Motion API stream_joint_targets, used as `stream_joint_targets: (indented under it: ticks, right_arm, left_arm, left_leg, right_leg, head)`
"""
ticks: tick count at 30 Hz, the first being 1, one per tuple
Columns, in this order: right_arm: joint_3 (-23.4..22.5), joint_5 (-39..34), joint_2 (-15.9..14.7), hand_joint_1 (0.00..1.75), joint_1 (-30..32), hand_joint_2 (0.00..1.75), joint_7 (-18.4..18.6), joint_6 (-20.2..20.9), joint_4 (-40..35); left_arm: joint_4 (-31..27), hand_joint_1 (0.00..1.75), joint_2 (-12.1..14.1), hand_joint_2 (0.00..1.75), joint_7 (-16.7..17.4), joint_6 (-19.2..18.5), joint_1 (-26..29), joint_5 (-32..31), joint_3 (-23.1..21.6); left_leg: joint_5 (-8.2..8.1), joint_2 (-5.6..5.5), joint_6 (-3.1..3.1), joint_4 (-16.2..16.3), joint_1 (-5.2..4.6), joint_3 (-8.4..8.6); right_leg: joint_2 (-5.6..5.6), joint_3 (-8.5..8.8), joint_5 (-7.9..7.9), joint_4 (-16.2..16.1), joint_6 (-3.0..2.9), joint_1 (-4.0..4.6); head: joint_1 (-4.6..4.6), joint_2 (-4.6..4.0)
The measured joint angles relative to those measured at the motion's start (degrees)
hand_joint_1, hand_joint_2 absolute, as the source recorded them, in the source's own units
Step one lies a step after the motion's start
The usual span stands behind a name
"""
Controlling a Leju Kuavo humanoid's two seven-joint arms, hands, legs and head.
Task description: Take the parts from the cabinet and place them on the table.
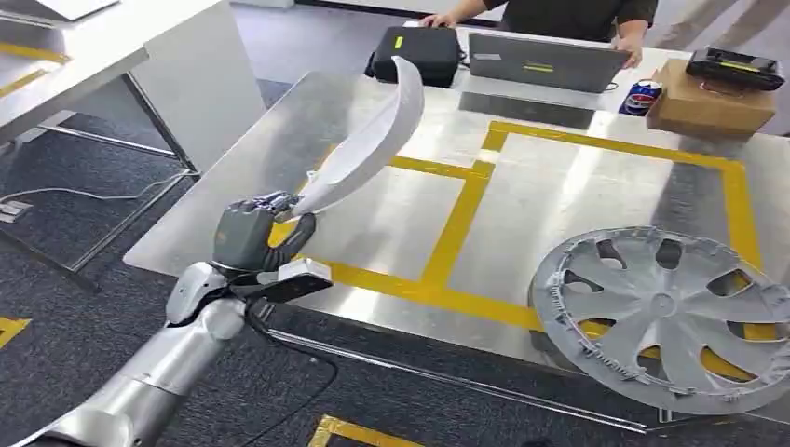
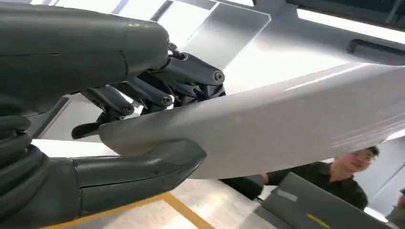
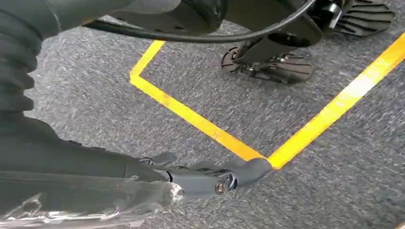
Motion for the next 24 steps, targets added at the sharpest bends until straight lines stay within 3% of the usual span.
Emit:
stream_joint_targets:
  ticks: [1, 2, 3, 5, 6, 7, 8, 9, 10, 11, 12, 13, 14, 15, 16, 20, 22, 23, 24]
  right_arm:
    - [0.20, 0.09, 0.02, 0.00, -0.07, 1.75, 0.04, -0.02, 0.00]
    - [0.31, 0.15, 0.02, 0.00, -0.31, 1.75, 0.22, 0.00, 0.00]
    - [0.35, 0.17, 0.04, 0.00, -0.41, 1.75, 0.31, 0.00, 0.00]
    - [0.39, 0.24, 0.11, 0.00, -0.18, 1.75, 0.42, 0.13, 0.00]
    - [0.41, 0.22, 0.15, 0.00, -0.06, 1.75, 0.48, 0.17, 0.00]
    - [0.44, 0.37, 0.15, 0.00, -0.20, 1.75, 0.55, 0.20, 0.00]
    - [0.48, 0.44, 0.15, 0.00, -0.38, 1.75, 0.74, 0.20, 0.00]
    - [0.52, 0.50, 0.15, 0.00, -0.42, 1.75, 0.87, 0.17, 0.00]
    - [0.55, 0.61, 0.15, 0.00, -0.26, 1.75, 0.87, 0.17, 0.00]
    - [0.55, 0.68, 0.29, 0.00, 0.07, 1.75, 0.90, 0.22, 0.13]
    - [0.55, 0.92, 0.35, 0.00, -0.17, 1.75, 0.90, 0.22, 0.15]
    - [0.55, 1.00, 0.42, 0.00, -0.26, 1.75, 0.90, 0.33, 0.15]
    - [0.55, 1.14, 0.44, 0.00, -0.34, 1.75, 0.90, 0.35, 0.15]
    - [0.55, 1.39, 0.46, 0.00, -0.43, 1.75, 1.15, 0.39, 0.15]
    - [0.55, 1.53, 0.46, 0.00, -0.43, 1.75, 1.33, 0.42, 0.15]
    - [0.50, 1.94, 0.52, 0.00, -0.31, 1.75, 1.46, 0.50, 0.15]
    - [0.50, 2.03, 0.55, 0.00, -0.20, 1.75, 1.49, 0.48, 0.15]
    - [0.50, 2.03, 0.55, 0.00, -0.22, 0.00, 1.49, 0.50, 0.15]
    - [0.50, 2.03, 0.55, 0.00, -0.23, 0.00, 1.49, 0.50, 0.15]
  left_arm:
    - [0.31, 1.75, -0.04, 1.75, 0.35, 0.04, -0.12, -0.35, 0.07]
    - [0.74, 1.75, -0.09, 1.75, 0.76, 0.24, -0.36, -1.06, 0.09]
    - [1.24, 1.75, -0.13, 1.75, 1.44, 0.35, -0.72, -2.05, 0.07]
    - [2.95, 1.75, -0.15, 1.75, 3.55, 0.46, -1.38, -4.90, 0.07]
    - [3.96, 1.75, -0.24, 1.75, 5.27, 0.63, -1.72, -6.80, 0.02]
    - [5.49, 1.75, -0.31, 1.75, 8.45, 0.70, -2.29, -9.95, -0.09]
    - [7.07, 1.75, -0.50, 1.75, 10.72, 0.76, -3.16, -12.18, -0.15]
    - [8.93, 1.75, -0.81, 1.75, 12.93, 0.81, -4.06, -14.09, -0.22]
    - [10.72, 1.75, -1.18, 1.75, 14.63, 0.91, -4.99, -15.86, -0.37]
    - [12.40, 1.75, -1.24, 1.75, 15.76, 1.09, -5.95, -17.36, -0.53]
    - [14.30, 1.75, -1.55, 1.75, 16.57, 1.42, -6.87, -18.93, -0.74]
    - [16.01, 1.75, -1.68, 1.75, 17.29, 1.57, -7.68, -20.25, -0.87]
    - [17.20, 1.75, -1.70, 1.75, 18.08, 1.79, -8.16, -21.66, -1.12]
    - [18.57, 1.75, -1.77, 1.75, 19.16, 2.27, -8.78, -23.37, -1.46]
    - [19.77, 1.75, -1.79, 1.75, 20.34, 2.51, -9.33, -25.17, -1.79]
    - [23.13, 1.75, -1.88, 1.75, 23.04, 2.86, -10.15, -28.22, -2.10]
    - [24.55, 1.75, -1.99, 1.75, 23.61, 2.75, -10.77, -29.00, -2.38]
    - [25.11, 0.00, -2.01, 1.75, 23.76, 2.71, -10.99, -29.16, -2.56]
    - [25.60, 0.00, -2.03, 1.75, 23.74, 2.71, -11.00, -29.11, -2.62]
  left_leg:
    - [-0.41, 0.04, 0.41, -0.07, -0.05, 0.86]
    - [-0.71, 0.11, 0.76, -0.06, -0.07, 1.43]
    - [-1.10, 0.13, 0.95, -0.06, -0.08, 1.84]
    - [-1.93, 0.11, 1.11, -0.05, -0.09, 2.80]
    - [-2.51, 0.08, 1.10, -0.05, -0.08, 3.44]
    - [-3.16, 0.03, 1.00, -0.05, -0.06, 4.25]
    - [-3.83, 0.01, 0.87, -0.04, -0.02, 5.11]
    - [-4.51, 0.01, 0.69, -0.04, 0.01, 6.04]
    - [-5.29, 0.02, 0.43, -0.04, 0.03, 6.91]
    - [-5.93, -0.04, 0.03, 0.14, -0.28, 7.53]
    - [-6.15, -0.06, -0.22, 0.05, -0.36, 7.27]
    - [-6.34, 0.02, -0.55, -0.07, -0.34, 7.35]
    - [-6.47, 0.03, -0.66, -0.08, -0.34, 7.38]
    - [-6.17, 0.03, 0.23, -0.29, -0.36, 7.36]
    - [-5.97, 0.07, 0.44, -0.34, -0.36, 7.31]
    - [-5.62, 0.08, 0.25, -1.03, -0.36, 7.70]
    - [-6.11, 0.10, 0.64, -1.89, -0.37, 8.17]
    - [-6.34, 0.10, 0.50, -2.33, -0.34, 8.37]
    - [-6.19, 0.10, -0.01, -2.42, -0.31, 8.38]
  right_leg:
    - [-0.52, -0.26, -0.10, 1.43, 0.47, -0.10]
    - [-0.87, -2.00, -0.54, 4.72, 0.65, -0.15]
    - [-0.93, -4.83, -1.33, 9.01, 0.84, -0.26]
    - [-0.97, -10.54, -5.28, 15.61, 1.16, -0.46]
    - [-1.02, -12.22, -6.71, 16.07, 1.21, -0.53]
    - [-1.03, -12.87, -6.59, 14.61, 1.23, -0.63]
    - [-1.06, -12.71, -4.76, 11.70, 1.20, -0.74]
    - [-1.12, -12.11, -1.08, 7.67, 1.40, -0.90]
    - [-1.30, -11.53, 4.63, 3.13, 1.55, -1.10]
    - [-1.94, -11.80, 10.07, 1.45, 1.39, -1.04]
    - [-1.90, -11.09, 8.33, 1.56, 0.40, -0.91]
    - [-1.62, -11.22, 9.38, 1.60, -0.08, -0.78]
    - [-1.57, -11.13, 9.63, 1.38, -0.23, -0.88]
    - [-1.29, -11.23, 9.82, 1.33, 0.20, -0.92]
    - [-1.14, -11.34, 9.81, 1.25, 0.19, -0.94]
    - [-0.52, -11.34, 9.32, 1.01, -0.41, -0.96]
    - [-0.53, -11.36, 9.16, 1.00, -0.65, -0.90]
    - [-0.55, -11.36, 9.14, 1.01, -0.68, -0.84]
    - [-0.57, -11.34, 9.15, 1.00, -0.69, -0.83]
  head:
    - [0.11, 0.00]
    - [0.24, 0.00]
    - [0.18, 0.00]
    - [0.22, 0.00]
    - [0.26, 0.00]
    - [0.20, 0.00]
    - [0.26, 0.00]
    - [0.24, 0.00]
    - [0.26, 0.00]
    - [0.31, 0.00]
    - [0.33, 0.00]
    - [0.15, 0.00]
    - [0.31, 0.00]
    - [0.07, 0.00]
    - [0.06, 0.00]
    - [0.00, 0.00]
    - [0.02, 0.00]
    - [0.04, 0.00]
    - [0.11, 0.00]
